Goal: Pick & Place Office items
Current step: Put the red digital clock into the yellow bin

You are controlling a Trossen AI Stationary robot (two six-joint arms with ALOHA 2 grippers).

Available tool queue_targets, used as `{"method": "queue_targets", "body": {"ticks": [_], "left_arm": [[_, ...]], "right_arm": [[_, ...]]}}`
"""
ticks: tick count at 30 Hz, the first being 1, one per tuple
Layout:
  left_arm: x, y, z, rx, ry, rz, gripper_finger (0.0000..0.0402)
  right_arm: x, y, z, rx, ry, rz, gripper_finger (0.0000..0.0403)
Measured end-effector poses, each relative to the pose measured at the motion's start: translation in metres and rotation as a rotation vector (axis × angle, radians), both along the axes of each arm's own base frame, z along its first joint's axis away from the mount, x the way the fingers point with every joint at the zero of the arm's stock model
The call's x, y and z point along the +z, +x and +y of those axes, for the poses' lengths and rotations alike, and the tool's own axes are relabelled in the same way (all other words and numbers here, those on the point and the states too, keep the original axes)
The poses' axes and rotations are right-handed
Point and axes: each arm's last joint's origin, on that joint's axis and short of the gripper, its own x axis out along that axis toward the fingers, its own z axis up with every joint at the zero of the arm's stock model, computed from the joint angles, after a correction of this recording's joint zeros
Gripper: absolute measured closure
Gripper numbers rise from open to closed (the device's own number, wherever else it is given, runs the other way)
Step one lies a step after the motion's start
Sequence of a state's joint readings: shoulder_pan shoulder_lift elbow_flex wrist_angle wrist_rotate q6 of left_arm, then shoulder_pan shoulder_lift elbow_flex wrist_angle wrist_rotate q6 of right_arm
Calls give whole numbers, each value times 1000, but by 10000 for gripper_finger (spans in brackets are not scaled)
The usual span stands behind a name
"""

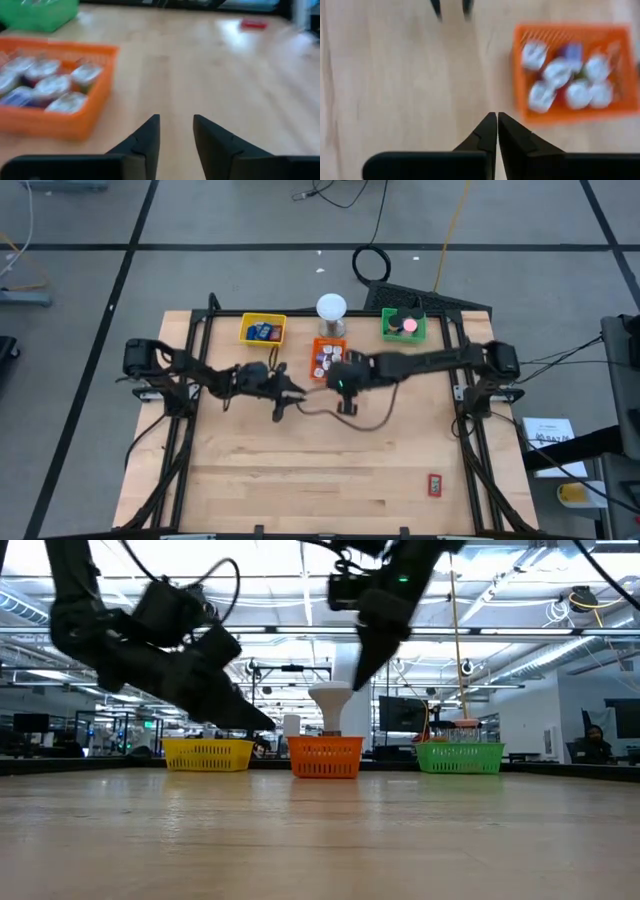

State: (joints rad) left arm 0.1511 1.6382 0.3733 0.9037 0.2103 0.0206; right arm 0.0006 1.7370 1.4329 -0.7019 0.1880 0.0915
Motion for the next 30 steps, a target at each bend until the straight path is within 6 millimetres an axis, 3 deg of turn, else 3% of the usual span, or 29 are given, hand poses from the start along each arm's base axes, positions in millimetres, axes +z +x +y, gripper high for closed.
{"method": "queue_targets", "body": {"ticks": [5,11,17,25,30], "left_arm": [[-1,-6,-33,-51,-33,-48,328],[-4,-12,-72,-113,-31,-27,392],[-3,-18,-99,-147,20,-39,382],[-3,-20,-107,-161,32,-41,378],[-4,-20,-107,-164,45,-42,389]], "right_arm": [[-15,-23,56,-63,-23,102,399],[-19,-57,121,-177,28,187,401],[-21,-97,174,-361,154,273,402],[-21,-146,218,-787,289,366,396],[-31,-166,233,-996,340,381,355]]}}
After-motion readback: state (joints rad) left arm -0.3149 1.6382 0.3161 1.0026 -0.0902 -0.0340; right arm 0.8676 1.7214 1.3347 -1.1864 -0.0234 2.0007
